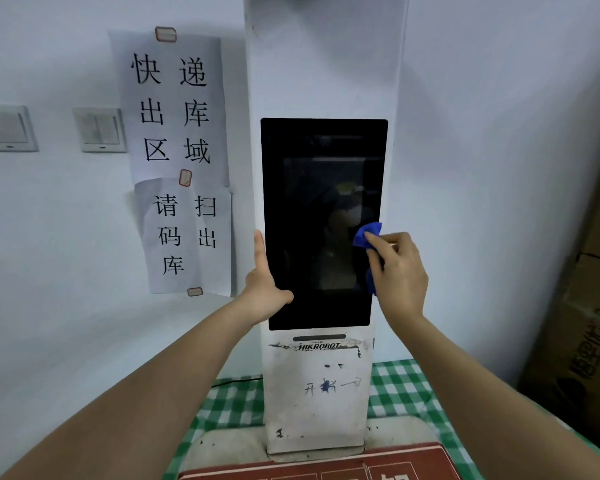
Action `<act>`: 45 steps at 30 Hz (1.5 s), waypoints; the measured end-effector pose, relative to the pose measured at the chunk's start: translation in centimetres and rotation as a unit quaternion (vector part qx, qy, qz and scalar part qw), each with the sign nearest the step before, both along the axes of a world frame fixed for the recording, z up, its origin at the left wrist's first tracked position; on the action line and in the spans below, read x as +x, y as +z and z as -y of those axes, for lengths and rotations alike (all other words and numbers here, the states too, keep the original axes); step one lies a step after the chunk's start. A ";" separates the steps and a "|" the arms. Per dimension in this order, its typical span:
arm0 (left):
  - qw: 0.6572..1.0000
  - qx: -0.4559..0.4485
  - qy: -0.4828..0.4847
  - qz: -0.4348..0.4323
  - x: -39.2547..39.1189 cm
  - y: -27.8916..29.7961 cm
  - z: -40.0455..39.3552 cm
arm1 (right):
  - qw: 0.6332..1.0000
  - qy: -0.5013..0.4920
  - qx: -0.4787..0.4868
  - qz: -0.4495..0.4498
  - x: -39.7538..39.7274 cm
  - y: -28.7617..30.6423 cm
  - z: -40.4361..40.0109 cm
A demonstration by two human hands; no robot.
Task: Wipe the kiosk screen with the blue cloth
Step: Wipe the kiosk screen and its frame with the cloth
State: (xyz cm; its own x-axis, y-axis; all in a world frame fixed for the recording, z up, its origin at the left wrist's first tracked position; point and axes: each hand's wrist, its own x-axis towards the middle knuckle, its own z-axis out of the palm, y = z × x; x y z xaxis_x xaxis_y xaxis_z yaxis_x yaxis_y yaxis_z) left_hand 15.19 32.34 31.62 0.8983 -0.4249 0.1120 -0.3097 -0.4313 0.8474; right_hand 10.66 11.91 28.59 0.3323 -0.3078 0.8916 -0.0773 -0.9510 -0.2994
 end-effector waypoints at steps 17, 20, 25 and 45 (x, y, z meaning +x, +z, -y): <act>1.000 -0.002 -0.011 0.022 2.7 -1.5 -0.4 | 0.996 0.049 -0.030 -0.073 0.8 -2.6 -2.3; 1.000 -0.006 -0.015 0.026 3.0 -1.8 -0.9 | 0.983 0.040 -0.159 -0.087 0.7 -2.0 -1.7; 0.999 0.004 -0.022 0.035 3.4 -1.9 -0.9 | 1.000 0.022 -0.008 0.003 1.4 -0.4 -2.3; 1.000 -0.002 -0.008 0.030 3.0 -1.8 -0.6 | 0.965 0.049 -0.230 -0.113 2.4 -1.4 -4.0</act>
